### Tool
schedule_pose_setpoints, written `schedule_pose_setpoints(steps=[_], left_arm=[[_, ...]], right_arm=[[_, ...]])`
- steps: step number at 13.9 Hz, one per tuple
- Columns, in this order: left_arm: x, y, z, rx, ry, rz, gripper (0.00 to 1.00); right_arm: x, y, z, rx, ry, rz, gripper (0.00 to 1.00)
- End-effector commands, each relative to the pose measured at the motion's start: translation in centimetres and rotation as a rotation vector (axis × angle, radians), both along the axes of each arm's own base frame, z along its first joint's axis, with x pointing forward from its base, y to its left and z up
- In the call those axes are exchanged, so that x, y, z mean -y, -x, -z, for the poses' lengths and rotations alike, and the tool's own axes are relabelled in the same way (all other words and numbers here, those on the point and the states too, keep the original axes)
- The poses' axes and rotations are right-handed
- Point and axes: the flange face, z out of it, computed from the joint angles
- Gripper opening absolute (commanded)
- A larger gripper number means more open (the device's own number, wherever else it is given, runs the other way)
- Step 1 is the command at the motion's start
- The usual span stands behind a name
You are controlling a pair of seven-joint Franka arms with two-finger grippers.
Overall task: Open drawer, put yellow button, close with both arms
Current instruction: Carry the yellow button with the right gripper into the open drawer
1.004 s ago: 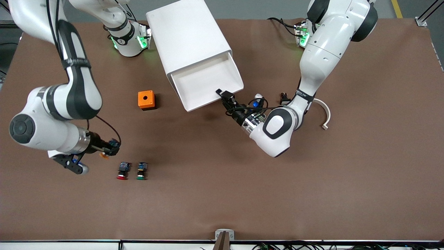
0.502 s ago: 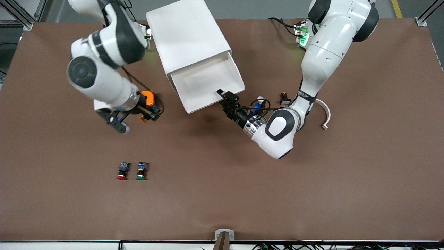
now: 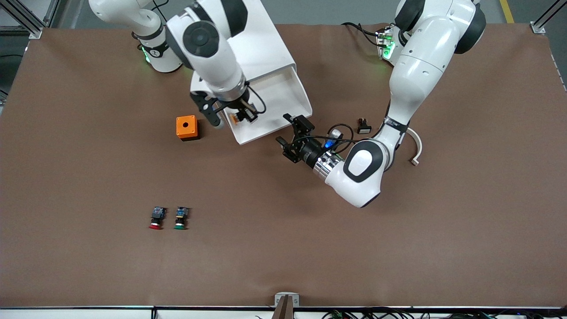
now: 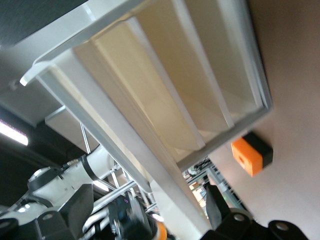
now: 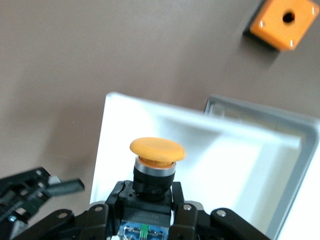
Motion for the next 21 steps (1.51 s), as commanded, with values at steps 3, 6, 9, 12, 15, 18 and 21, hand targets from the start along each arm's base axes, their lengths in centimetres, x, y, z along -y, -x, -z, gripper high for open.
schedule_pose_setpoints(steps=[3,6,9,12,15,18,21], left_arm=[[-1.6,-2.3,-2.9,0.311,0.195,0.047,0.99],[-2.4,-2.7,-5.0,0.570,0.278,0.162,0.99],[-4.4,-4.1,-8.6,0.865,0.293,0.286,0.99],[-5.8,-5.0,-13.0,1.156,0.227,0.476,0.99],[-5.5,-5.4,-14.2,1.304,0.103,0.620,0.99],[-2.2,-4.4,-15.2,1.441,-0.015,0.758,0.99],[0.1,-3.4,-15.0,1.500,-0.153,0.824,0.99]], right_arm=[[-4.5,4.5,0.2,0.043,0.014,0.134,0.00],[-8.0,6.9,1.9,0.087,0.024,0.199,0.00],[-9.9,8.0,3.2,0.096,0.027,0.202,0.00],[-10.3,7.7,3.5,0.096,0.029,0.209,0.42],[-9.9,6.4,2.4,0.106,0.025,0.199,1.00],[-7.5,3.3,-0.1,0.083,0.053,0.092,1.00],[-3.7,-0.6,-3.2,0.059,0.073,-0.012,1.00]])
